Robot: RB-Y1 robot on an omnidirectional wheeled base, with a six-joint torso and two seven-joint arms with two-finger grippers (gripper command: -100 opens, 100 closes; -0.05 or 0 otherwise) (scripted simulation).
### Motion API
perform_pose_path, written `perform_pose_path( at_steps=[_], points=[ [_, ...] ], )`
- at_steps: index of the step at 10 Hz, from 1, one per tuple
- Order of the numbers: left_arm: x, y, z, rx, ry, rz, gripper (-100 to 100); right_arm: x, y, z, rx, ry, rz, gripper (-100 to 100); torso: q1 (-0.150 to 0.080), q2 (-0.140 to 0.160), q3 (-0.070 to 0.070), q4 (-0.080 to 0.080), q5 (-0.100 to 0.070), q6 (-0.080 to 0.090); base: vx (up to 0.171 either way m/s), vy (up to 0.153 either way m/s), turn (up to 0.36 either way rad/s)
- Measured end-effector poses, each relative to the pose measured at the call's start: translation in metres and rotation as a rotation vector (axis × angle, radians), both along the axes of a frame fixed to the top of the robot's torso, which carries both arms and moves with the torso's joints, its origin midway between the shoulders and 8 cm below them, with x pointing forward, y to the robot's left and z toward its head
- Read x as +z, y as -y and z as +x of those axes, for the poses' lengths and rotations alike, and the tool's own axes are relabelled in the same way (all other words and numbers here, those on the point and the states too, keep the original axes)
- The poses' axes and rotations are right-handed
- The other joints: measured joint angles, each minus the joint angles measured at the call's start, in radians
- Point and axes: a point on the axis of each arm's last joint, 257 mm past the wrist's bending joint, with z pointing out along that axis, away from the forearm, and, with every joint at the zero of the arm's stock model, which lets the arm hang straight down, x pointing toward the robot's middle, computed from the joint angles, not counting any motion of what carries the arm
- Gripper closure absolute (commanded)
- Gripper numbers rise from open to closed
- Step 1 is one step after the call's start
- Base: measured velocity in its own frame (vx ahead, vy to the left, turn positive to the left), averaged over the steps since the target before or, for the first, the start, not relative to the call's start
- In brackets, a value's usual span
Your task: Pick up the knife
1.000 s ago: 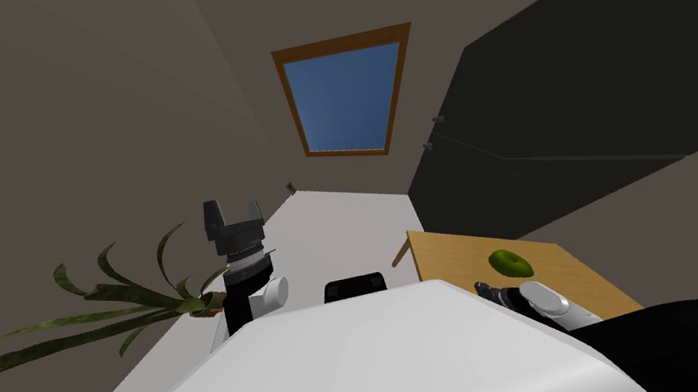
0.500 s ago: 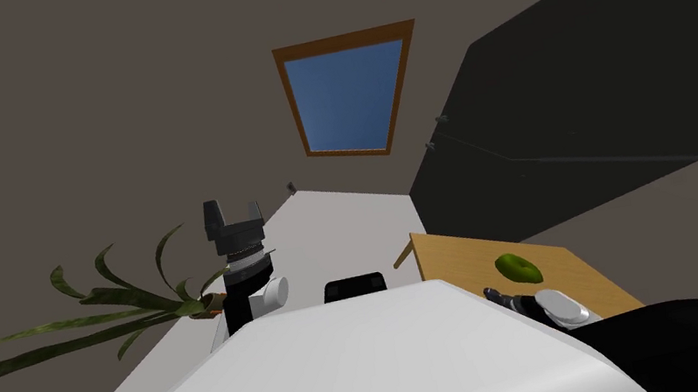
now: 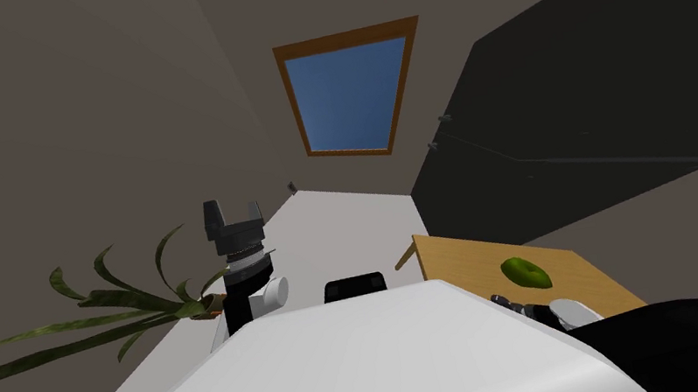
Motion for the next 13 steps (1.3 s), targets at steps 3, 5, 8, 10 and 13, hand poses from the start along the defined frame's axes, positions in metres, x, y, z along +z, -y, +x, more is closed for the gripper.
perform_pose_path(
  at_steps=[3, 5, 8, 10, 13],
  points=[
    [0.000, 0.000, 0.000, 0.000, 0.000, 0.000, 0, 0.001, 0.000, -0.028, 0.000, -0.009, 0.018, 100, 0.001, 0.000, 0.000, 0.000, -0.001, 0.001, 0.055, 0.024, 0.014],
    [0.000, 0.000, 0.000, 0.000, 0.000, 0.000, 0, -0.004, -0.011, -0.046, -0.006, -0.010, 0.029, 100, 0.002, 0.000, 0.000, 0.000, -0.002, 0.002, 0.074, 0.030, 0.032],
    [0.000, 0.000, 0.000, 0.000, 0.000, 0.000, 0, 0.004, -0.003, -0.056, -0.014, 0.009, 0.028, 100, -0.001, 0.003, 0.002, 0.001, 0.000, 0.001, 0.021, 0.010, 0.016],
    [0.000, 0.000, 0.000, 0.000, 0.000, 0.000, 0, 0.000, -0.017, -0.082, -0.037, -0.003, 0.061, 100, 0.001, 0.000, 0.000, 0.000, -0.001, 0.002, 0.057, 0.026, -0.008],
    [0.000, 0.000, 0.000, 0.000, 0.000, 0.000, 0, 0.006, -0.009, -0.083, -0.028, 0.023, 0.045, 0, -0.001, 0.002, 0.001, 0.001, -0.001, 0.002, 0.005, 0.002, 0.002]
  ],
)
